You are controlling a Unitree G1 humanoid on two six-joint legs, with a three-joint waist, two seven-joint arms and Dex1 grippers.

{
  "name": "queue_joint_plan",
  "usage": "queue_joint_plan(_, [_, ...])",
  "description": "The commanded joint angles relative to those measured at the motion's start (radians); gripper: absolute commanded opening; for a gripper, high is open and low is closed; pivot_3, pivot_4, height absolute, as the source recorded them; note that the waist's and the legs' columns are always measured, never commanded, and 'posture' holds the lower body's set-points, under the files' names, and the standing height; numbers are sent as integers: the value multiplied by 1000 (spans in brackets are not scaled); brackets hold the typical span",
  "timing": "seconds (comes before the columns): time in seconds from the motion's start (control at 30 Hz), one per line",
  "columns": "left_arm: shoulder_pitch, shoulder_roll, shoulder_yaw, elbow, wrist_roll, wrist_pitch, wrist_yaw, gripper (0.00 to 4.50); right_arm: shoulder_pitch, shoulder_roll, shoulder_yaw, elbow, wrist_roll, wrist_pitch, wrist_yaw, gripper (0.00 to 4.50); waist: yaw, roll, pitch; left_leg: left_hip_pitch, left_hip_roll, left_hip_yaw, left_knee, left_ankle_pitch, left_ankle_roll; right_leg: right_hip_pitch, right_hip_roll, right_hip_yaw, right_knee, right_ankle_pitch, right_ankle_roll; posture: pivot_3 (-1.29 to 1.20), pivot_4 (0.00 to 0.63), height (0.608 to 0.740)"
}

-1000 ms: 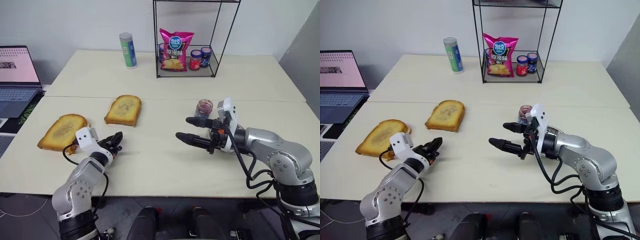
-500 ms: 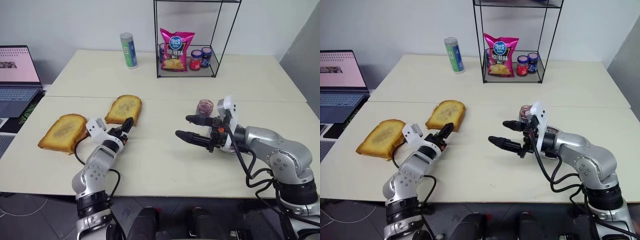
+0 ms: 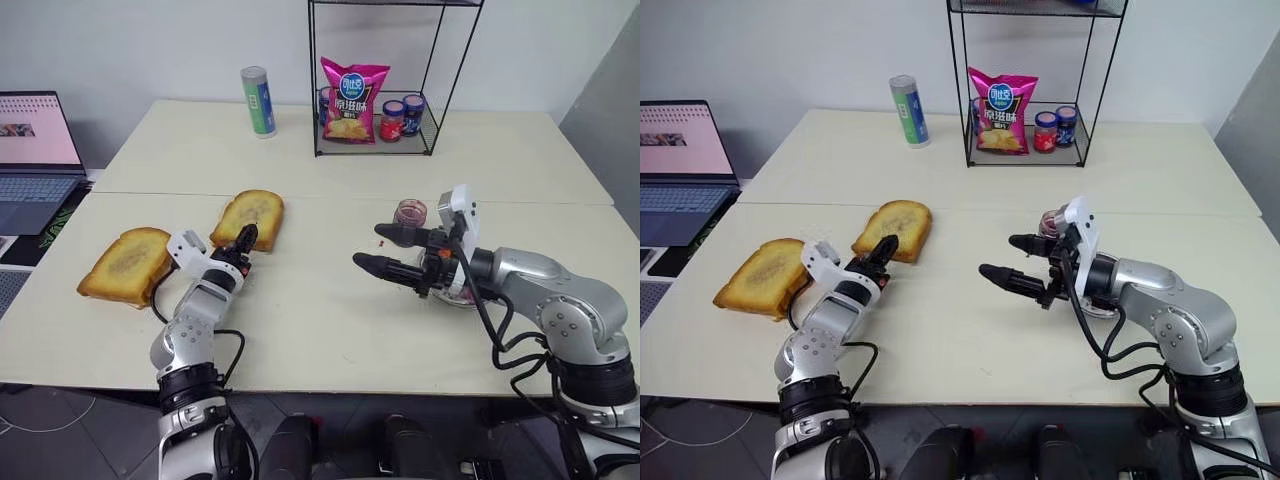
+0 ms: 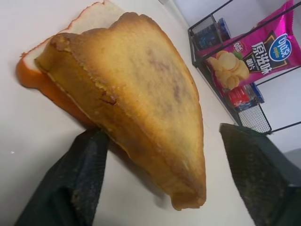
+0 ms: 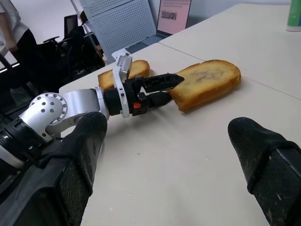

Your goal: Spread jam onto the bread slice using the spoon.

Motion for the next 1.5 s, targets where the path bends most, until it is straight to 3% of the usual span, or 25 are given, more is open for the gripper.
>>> queue_joint_plan(0.03, [-13, 3, -4, 12, -11, -10, -5, 2794, -2, 0, -23, -22, 11, -11, 2, 4500, 0, 0, 0, 0, 0, 0, 0, 0, 0, 0, 0, 0, 0, 0, 0, 0, 150, 740])
queue_joint_plan(0.43, [-21, 21, 13, -21, -29, 1, 14, 420, -2, 23, -25, -27, 14, -10, -16, 4500, 0, 0, 0, 0, 0, 0, 0, 0, 0, 0, 0, 0, 0, 0, 0, 0, 150, 740])
queue_joint_plan(0.53, [-16, 26, 15, -55, -48, 17, 21, 21, 5, 23, -25, -32, 16, -9, -17, 4500, 0, 0, 0, 0, 0, 0, 0, 0, 0, 0, 0, 0, 0, 0, 0, 0, 150, 740])
queue_joint_plan(0.9, [21, 111, -29, -255, -178, 192, -36, 21, 1, 21, -36, -39, 21, -10, -23, 4500, -2, 0, 0, 0, 0, -1, 0, 0, 0, 0, 0, 0, 0, 0, 0, 0, 150, 740])
queue_joint_plan(1.1, [146, 324, -185, -463, -330, 436, -315, 21, 61, -83, -103, -123, 115, 63, 26, 4500, -6, 0, 0, -1, 0, -1, -1, 0, 0, -1, 0, 1, 0, 0, -2, 0, 150, 740])
queue_joint_plan(1.2, [167, 377, -228, -509, -383, 481, -378, 21, 82, -121, -131, -139, 177, 94, 30, 4500, -6, 0, 0, -1, -1, -1, -2, 0, 0, -1, -1, 2, -1, -1, -3, 0, 150, 740])
queue_joint_plan(1.33, [189, 521, -440, -538, -214, 463, -532, 21, 166, -177, -151, -166, 201, 107, 57, 4500, -6, 0, 0, 0, 1, -2, -2, 0, 0, -1, -1, 0, 0, -6, -6, 0, 150, 740])
queue_joint_plan(1.5, [132, 565, -602, -429, -4, 333, -609, 21, 226, -174, -138, -164, 178, 80, 40, 4500, -1, 1, 0, 1, 2, -1, -3, 0, 0, -1, -1, 1, 0, -9, -10, 0, 150, 740])
